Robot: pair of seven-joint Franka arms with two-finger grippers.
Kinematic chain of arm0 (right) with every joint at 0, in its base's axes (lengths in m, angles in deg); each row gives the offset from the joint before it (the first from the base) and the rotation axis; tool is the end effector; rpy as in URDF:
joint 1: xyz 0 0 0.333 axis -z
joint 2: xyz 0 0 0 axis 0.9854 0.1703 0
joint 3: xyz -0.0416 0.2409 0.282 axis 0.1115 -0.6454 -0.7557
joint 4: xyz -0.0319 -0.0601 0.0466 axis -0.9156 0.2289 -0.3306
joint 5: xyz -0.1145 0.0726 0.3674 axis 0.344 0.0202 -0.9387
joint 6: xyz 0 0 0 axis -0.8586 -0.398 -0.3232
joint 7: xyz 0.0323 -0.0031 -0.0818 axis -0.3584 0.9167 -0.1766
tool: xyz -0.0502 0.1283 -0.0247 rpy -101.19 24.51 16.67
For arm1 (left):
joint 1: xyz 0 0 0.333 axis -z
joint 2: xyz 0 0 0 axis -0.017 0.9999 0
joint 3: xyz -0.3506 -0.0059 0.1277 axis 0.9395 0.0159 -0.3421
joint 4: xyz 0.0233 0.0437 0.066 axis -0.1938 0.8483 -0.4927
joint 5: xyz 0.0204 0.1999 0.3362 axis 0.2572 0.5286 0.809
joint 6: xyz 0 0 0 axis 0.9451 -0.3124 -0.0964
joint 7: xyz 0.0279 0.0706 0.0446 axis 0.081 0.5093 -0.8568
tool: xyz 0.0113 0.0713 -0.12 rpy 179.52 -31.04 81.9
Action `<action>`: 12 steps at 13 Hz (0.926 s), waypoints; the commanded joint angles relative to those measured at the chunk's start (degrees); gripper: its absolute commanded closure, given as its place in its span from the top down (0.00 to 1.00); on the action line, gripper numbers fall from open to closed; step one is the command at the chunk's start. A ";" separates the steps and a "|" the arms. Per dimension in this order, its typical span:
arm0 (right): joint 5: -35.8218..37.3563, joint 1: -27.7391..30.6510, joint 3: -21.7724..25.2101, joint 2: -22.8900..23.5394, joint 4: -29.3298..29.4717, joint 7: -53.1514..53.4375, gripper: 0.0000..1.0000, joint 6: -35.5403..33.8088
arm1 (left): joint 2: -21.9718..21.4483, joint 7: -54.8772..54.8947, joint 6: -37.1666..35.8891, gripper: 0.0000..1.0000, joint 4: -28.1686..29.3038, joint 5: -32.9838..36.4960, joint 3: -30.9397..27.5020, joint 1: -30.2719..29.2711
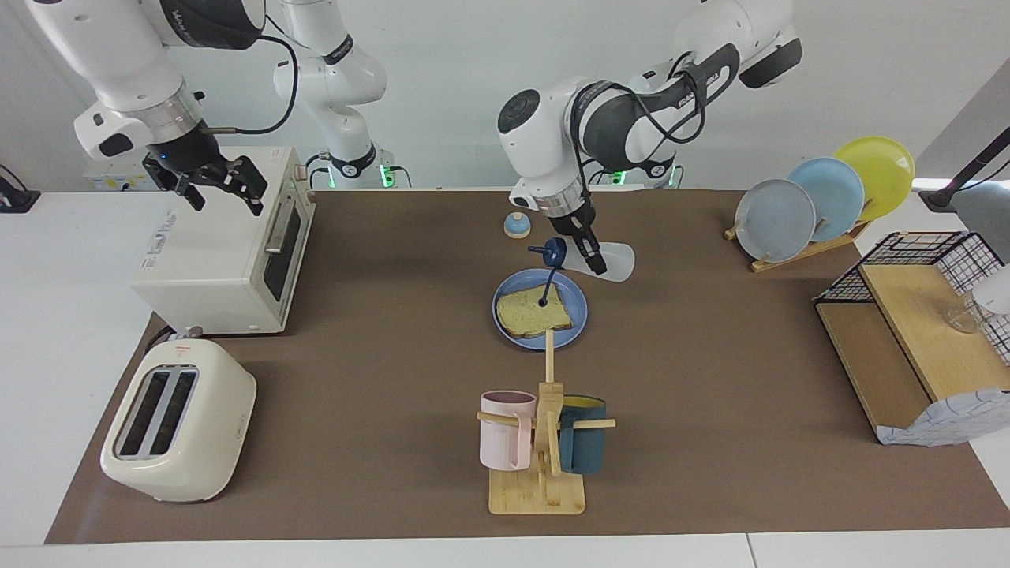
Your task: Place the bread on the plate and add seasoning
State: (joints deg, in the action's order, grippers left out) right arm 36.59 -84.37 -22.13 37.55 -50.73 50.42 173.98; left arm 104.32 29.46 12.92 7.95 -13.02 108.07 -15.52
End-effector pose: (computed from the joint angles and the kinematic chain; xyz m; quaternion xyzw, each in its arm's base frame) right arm 0.5236 -0.0389 0.6482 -0.9970 0.0741 0.0231 0.0050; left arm 0.4977 -0.3512 0.4558 -0.7164 0.6465 0.1179 0.2344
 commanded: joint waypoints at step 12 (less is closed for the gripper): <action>0.27 -0.57 1.22 1.52 2.92 -0.56 1.00 -2.13 | -1.27 0.39 -12.43 0.00 -3.00 14.75 -32.24 29.41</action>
State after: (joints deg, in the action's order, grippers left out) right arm 36.59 -84.78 -20.82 39.46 -47.24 50.43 170.87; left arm 104.26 29.50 2.24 2.93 -0.81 77.01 13.46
